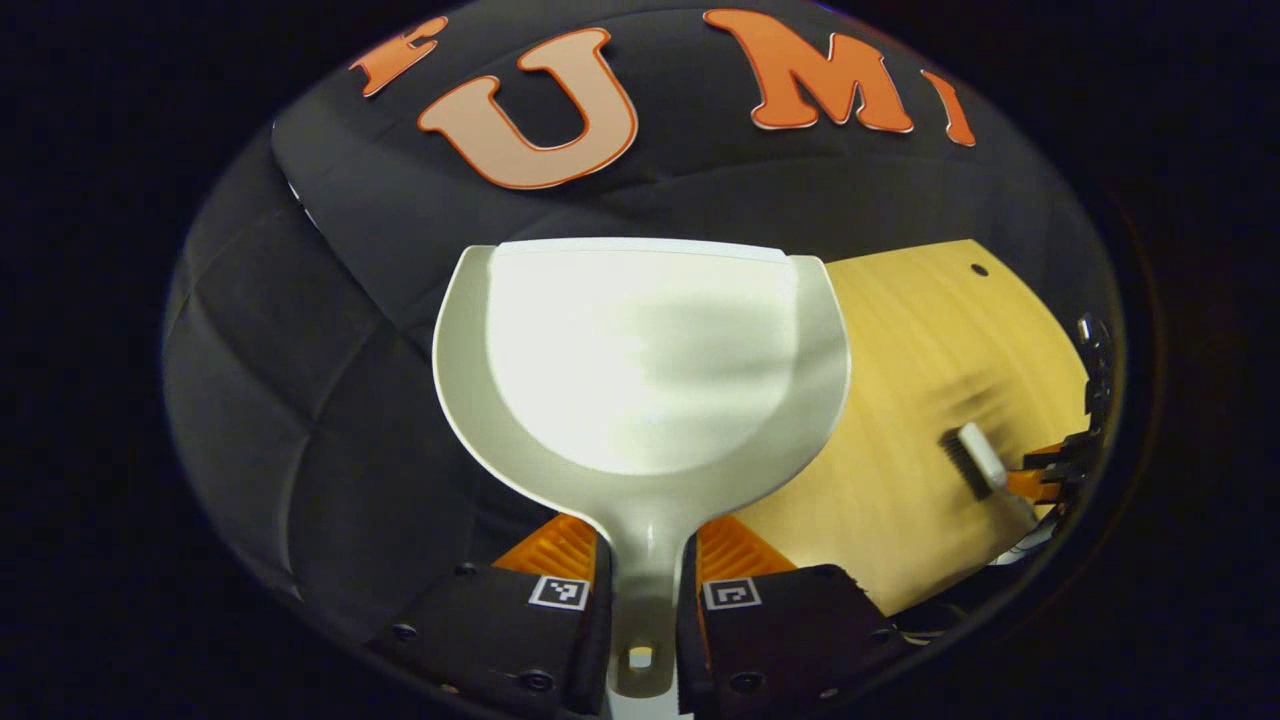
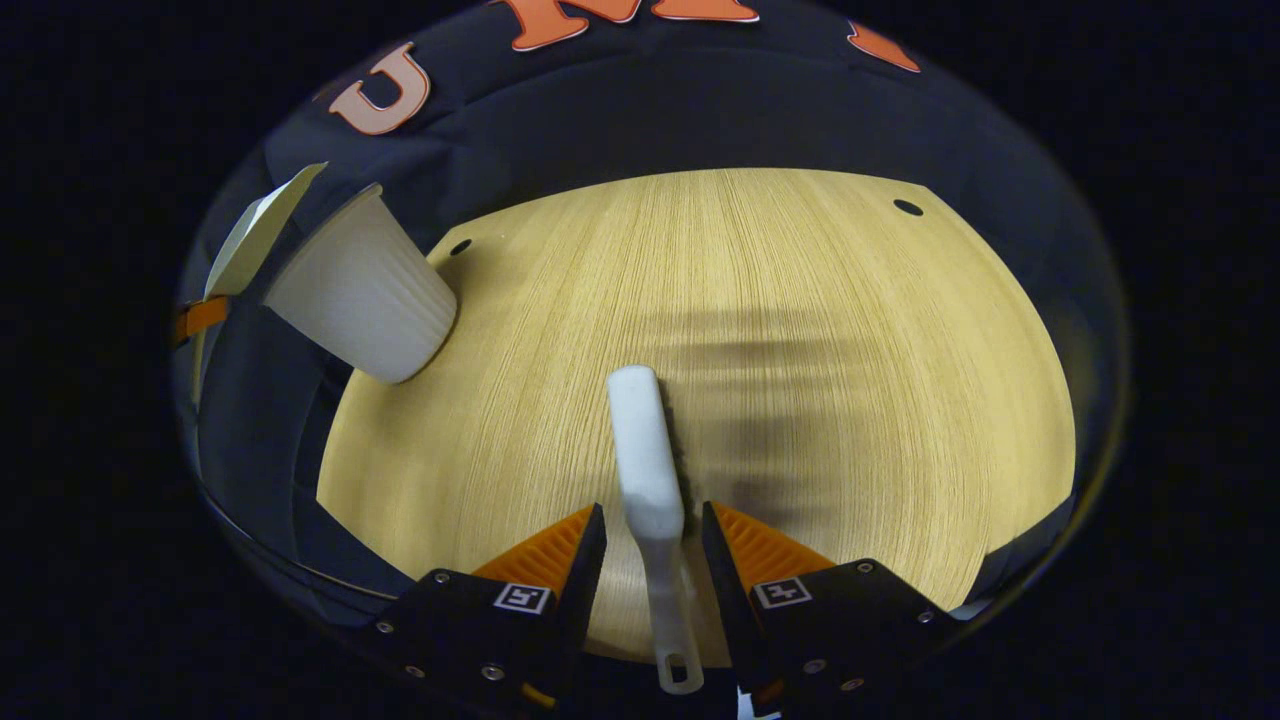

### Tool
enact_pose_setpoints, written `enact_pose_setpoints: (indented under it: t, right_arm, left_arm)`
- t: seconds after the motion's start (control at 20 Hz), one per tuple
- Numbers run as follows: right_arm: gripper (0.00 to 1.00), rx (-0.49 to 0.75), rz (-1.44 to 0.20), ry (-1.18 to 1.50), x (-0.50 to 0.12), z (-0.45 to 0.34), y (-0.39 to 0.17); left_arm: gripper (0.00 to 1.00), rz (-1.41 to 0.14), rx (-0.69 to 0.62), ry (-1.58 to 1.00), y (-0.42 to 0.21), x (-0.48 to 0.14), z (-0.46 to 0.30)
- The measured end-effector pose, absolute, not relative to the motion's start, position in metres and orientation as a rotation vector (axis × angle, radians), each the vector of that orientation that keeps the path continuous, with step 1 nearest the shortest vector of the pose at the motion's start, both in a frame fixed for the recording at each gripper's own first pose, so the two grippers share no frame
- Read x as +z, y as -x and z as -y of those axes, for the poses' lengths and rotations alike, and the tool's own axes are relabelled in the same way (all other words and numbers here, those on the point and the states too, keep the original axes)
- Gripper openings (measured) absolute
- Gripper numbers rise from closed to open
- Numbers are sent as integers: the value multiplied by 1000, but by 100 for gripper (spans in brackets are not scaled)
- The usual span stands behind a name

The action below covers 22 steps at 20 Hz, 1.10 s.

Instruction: Pick up the small broom and dustpan from the desktop, sweep the trash into the dustpan with the broom, and then empty the trash into the garbage bin.

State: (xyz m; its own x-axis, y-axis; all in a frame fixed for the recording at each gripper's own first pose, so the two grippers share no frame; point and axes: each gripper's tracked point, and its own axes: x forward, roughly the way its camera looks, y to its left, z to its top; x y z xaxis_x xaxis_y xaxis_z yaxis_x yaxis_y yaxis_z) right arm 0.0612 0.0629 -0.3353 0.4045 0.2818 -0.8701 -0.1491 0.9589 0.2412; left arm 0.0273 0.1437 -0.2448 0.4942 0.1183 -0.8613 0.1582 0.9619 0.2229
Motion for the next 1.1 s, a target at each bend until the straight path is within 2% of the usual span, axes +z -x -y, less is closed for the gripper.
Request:
enact_pose_setpoints:
  t: [0.25, 0.45, 0.65, 0.7, 0.75, 0.85, 0.9, 1.1]
  right_arm:
    - [59, 237, -1011, -144, -313, -60, -74]
    - [59, 206, -935, -163, -298, -50, -83]
    - [62, 187, -947, -149, -300, -44, -82]
    - [53, 184, -954, -146, -301, -44, -81]
    - [62, 189, -959, -147, -302, -44, -81]
    - [63, 192, -973, -132, -305, -42, -80]
    - [53, 189, -978, -123, -307, -39, -80]
    - [54, 179, -1004, -92, -313, -33, -79]
  left_arm:
    - [27, -1034, -170, -125, -24, -259, -51]
    - [27, -1084, -217, -75, 6, -299, -2]
    - [28, -1203, -194, -6, 35, -336, 16]
    - [28, -1231, -185, 10, 41, -340, 19]
    - [30, -1259, -184, 14, 47, -343, 22]
    - [31, -1308, -170, 5, 59, -349, 18]
    - [32, -1332, -166, 0, 64, -353, 17]
    - [34, -1417, -141, -4, 73, -355, 14]
